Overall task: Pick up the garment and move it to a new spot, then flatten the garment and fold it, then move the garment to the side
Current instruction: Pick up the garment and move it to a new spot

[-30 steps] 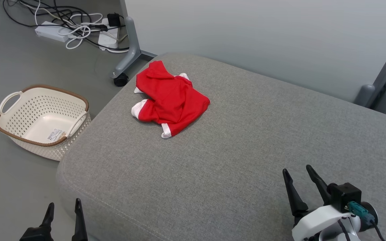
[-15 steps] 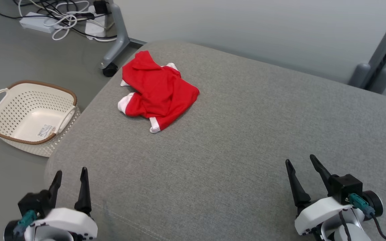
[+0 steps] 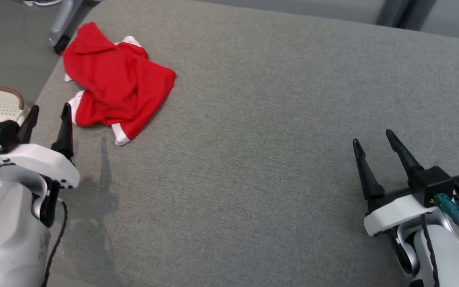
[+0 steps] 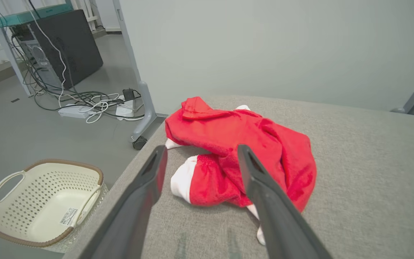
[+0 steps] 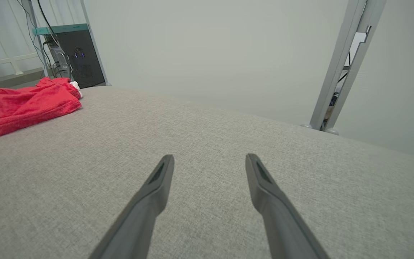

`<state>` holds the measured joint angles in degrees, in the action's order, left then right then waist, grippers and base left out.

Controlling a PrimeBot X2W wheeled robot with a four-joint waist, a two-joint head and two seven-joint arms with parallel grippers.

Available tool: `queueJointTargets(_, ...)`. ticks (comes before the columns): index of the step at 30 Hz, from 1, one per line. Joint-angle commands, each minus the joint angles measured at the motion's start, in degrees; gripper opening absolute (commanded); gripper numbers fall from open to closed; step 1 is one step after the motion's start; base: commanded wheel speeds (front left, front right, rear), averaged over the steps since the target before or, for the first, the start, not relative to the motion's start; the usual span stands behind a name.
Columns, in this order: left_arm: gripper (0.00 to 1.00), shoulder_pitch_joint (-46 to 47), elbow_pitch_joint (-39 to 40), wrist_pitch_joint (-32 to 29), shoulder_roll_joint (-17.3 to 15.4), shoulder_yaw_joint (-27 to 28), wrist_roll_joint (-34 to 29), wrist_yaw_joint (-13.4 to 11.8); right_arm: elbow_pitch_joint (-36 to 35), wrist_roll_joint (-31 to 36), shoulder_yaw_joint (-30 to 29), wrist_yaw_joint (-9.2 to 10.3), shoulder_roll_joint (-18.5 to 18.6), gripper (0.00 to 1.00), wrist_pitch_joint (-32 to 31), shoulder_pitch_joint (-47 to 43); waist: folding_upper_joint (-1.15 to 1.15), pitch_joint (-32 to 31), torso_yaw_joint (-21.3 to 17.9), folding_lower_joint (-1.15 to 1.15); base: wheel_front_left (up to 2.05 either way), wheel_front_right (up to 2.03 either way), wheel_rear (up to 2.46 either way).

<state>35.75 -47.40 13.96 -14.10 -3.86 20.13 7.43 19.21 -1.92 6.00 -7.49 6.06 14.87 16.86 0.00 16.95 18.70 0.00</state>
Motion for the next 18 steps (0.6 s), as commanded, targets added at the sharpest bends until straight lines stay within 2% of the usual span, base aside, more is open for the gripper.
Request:
queueJointTargets(1, 1.00, 2.33, -1.41, -0.60, -1.10, -1.29, 1.14, 0.05, -1.02, 0.45, 0.05, 0.00, 0.63, 1.00, -0.22, 0.96, 0.00, 3.77, -3.68, 0.00, 0.00, 0.00, 0.00)
queueJointTargets(9, 1.00, 9.20, -8.92, -3.99, -5.86, -5.88, 8.55, 0.06, -6.32, 0.72, 1.27, 0.01, 0.36, 1.00, -1.07, 3.09, 0.00, 8.34, -9.03, 0.00, 0.00, 0.00, 0.00)
queueJointTargets(17, 1.00, 12.35, -15.95, -2.13, -7.42, -5.92, 11.34, -0.26, -8.48, 0.93, 0.25, 0.01, 0.32, 1.00, -1.41, 2.90, 0.00, 10.08, -11.82, 0.00, 0.00, 0.00, 0.00)
queueJointTargets(18, 0.51, 12.67, -16.63, -1.72, -7.42, -6.09, 11.11, -0.28, -8.45, 0.97, 0.11, 0.01, 0.31, 1.00, -1.36, 2.81, 0.00, 10.07, -11.96, 0.00, 0.00, 0.00, 0.00)
